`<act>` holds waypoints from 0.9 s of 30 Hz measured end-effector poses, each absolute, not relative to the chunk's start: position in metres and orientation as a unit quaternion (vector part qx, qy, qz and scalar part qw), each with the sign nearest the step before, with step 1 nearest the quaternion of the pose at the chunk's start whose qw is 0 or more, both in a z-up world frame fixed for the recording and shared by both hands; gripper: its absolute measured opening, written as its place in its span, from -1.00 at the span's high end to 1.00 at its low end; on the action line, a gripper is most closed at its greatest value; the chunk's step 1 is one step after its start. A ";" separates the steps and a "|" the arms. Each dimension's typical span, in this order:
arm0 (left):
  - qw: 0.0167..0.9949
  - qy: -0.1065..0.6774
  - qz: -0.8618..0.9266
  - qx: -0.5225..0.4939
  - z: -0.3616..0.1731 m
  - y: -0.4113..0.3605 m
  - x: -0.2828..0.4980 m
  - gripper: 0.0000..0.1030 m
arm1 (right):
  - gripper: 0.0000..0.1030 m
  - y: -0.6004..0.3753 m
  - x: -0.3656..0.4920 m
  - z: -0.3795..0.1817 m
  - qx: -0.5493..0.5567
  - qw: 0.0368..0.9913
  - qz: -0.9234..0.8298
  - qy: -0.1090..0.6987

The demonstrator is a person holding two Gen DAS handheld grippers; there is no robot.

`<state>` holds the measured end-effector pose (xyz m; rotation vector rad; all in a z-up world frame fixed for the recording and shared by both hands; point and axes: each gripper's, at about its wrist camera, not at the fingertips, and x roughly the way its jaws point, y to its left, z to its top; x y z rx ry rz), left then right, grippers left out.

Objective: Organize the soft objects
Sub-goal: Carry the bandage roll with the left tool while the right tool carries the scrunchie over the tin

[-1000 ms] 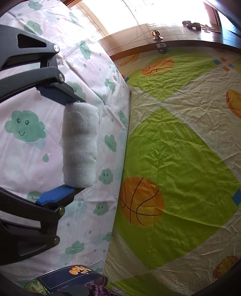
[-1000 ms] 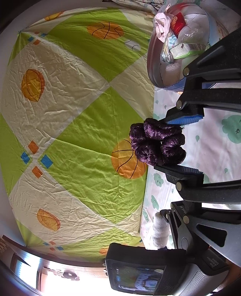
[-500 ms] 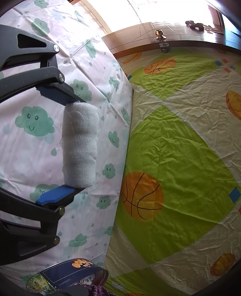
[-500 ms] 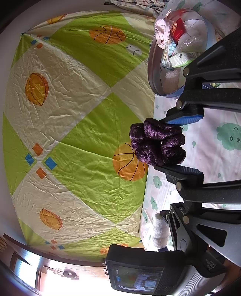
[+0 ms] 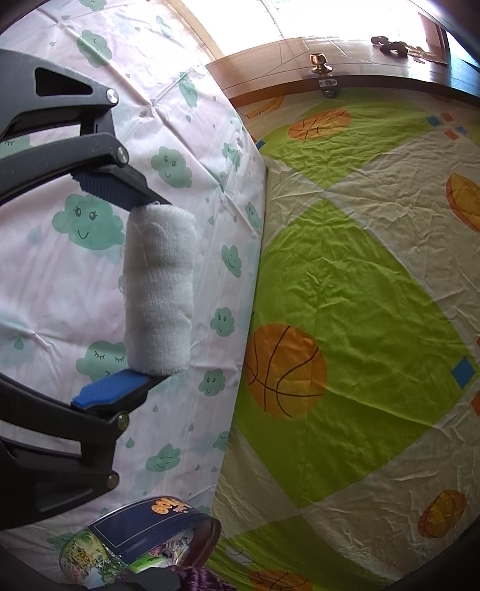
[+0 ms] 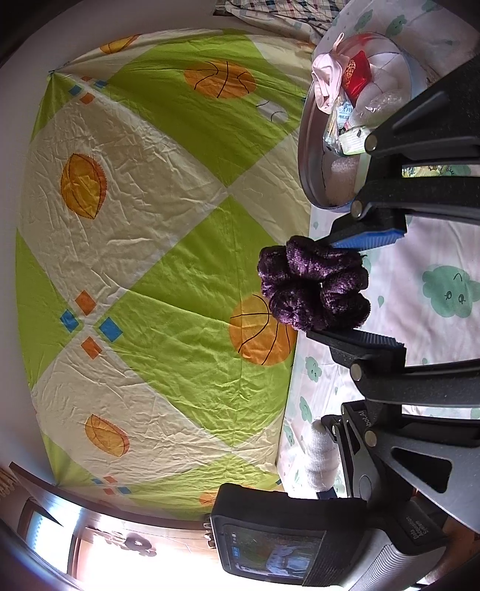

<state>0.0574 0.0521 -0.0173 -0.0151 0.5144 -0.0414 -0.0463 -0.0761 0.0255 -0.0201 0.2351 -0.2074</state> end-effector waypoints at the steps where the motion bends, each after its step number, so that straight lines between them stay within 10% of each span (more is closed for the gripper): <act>1: 0.967 0.254 -0.022 -0.006 -0.017 0.050 0.056 -0.53 | 0.22 -0.077 -0.048 0.026 -0.011 0.988 -0.104 0.115; 27: 0.961 0.264 -0.085 0.009 -0.018 -0.007 0.025 -0.53 | 0.22 -0.122 -0.092 0.028 -0.024 0.985 -0.137 0.103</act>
